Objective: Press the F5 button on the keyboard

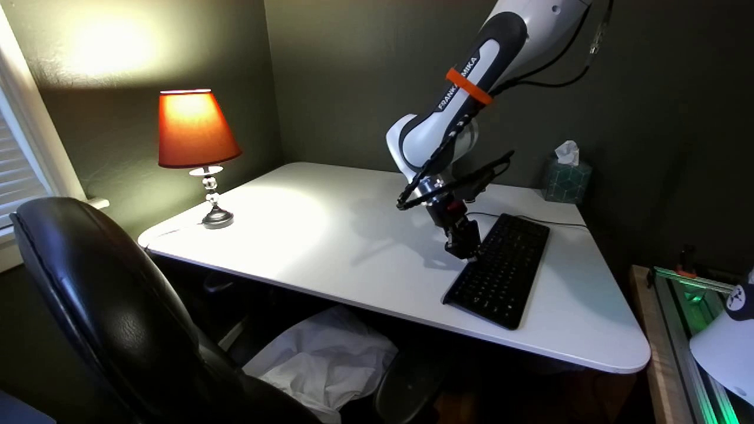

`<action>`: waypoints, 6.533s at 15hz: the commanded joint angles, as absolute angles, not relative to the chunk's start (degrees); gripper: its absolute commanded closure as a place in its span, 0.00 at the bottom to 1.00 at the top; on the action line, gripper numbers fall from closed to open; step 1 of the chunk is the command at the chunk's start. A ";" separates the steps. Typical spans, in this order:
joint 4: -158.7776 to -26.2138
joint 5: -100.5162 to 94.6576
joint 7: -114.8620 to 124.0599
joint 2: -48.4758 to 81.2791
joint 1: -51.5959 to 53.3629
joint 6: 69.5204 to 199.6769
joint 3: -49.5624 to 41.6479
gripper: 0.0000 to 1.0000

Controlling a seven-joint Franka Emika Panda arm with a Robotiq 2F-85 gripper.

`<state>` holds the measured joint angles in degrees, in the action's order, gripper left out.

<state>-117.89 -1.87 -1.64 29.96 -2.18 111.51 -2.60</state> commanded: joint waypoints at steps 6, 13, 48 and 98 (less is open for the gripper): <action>-115.37 -2.37 -2.00 31.96 -2.31 108.08 -2.31 1.00; -114.61 -2.28 -2.11 32.85 -2.49 108.07 -2.37 1.00; -112.04 -2.19 -1.61 35.42 -2.55 106.69 -2.36 1.00; -127.68 -6.03 -1.77 19.37 -1.02 119.66 -2.27 0.00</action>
